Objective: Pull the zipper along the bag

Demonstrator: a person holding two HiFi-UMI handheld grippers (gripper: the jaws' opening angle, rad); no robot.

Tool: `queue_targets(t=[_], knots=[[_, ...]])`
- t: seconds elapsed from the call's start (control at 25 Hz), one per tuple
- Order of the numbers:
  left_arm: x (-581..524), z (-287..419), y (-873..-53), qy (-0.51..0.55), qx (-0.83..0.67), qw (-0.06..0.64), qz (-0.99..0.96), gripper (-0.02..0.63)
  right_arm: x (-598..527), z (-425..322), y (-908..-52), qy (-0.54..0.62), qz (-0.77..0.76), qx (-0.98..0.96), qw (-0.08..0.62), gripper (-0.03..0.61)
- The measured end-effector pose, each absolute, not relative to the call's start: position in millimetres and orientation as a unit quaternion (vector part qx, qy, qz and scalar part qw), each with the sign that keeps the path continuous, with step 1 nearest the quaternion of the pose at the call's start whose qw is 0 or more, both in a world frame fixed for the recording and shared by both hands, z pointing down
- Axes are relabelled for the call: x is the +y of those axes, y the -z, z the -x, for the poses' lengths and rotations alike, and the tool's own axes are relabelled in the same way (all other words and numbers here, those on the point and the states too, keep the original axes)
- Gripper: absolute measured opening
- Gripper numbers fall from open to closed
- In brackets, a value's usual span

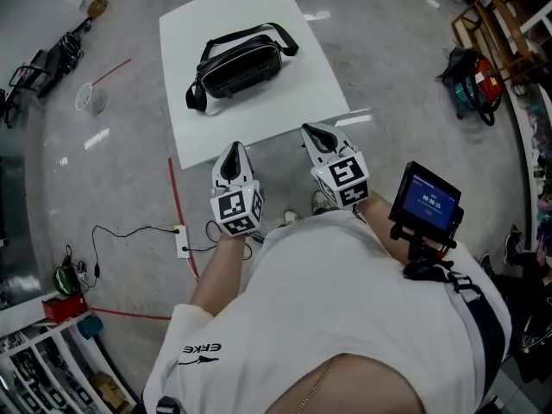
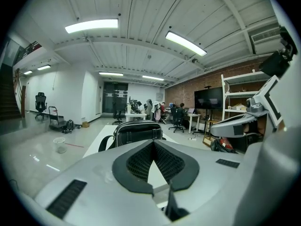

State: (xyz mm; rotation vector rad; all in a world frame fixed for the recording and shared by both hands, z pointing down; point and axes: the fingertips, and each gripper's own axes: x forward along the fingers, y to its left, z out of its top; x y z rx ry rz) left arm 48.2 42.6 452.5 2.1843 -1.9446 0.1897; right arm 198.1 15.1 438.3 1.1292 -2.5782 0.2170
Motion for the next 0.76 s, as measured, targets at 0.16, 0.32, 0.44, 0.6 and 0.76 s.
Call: queue_targets(t=[0.16,0.32,0.44,0.6,0.76], knots=[[42.7,-50.9,-455.0,-0.065,-0.657,0.111,-0.743,0.002,15.7,-196.4,-437.2,-0.076,-0.395,-0.902,0.159,0.005],[41.6,-53.6,-454.3,-0.064,-0.655,0.111,-0.744,0.002,15.4,-196.1,-434.9,-0.075,-0.395,-0.902,0.156,0.005],[42.2,-53.9,-453.5,-0.063,-0.655,0.112,-0.745,0.002,16.2,-194.2,-433.8,-0.074,-0.393,-0.903,0.156,0.005],[43.0,-54.4,-451.7,-0.061,-0.655,0.111,-0.745,0.002,16.5,-191.6,-432.8,-0.072,-0.391,-0.905,0.154,0.005],[41.9,-53.1,-452.7,-0.057,-0.659,0.11,-0.742,0.002,16.5,-188.6,-432.4,-0.07,-0.386,-0.907,0.151,0.005]])
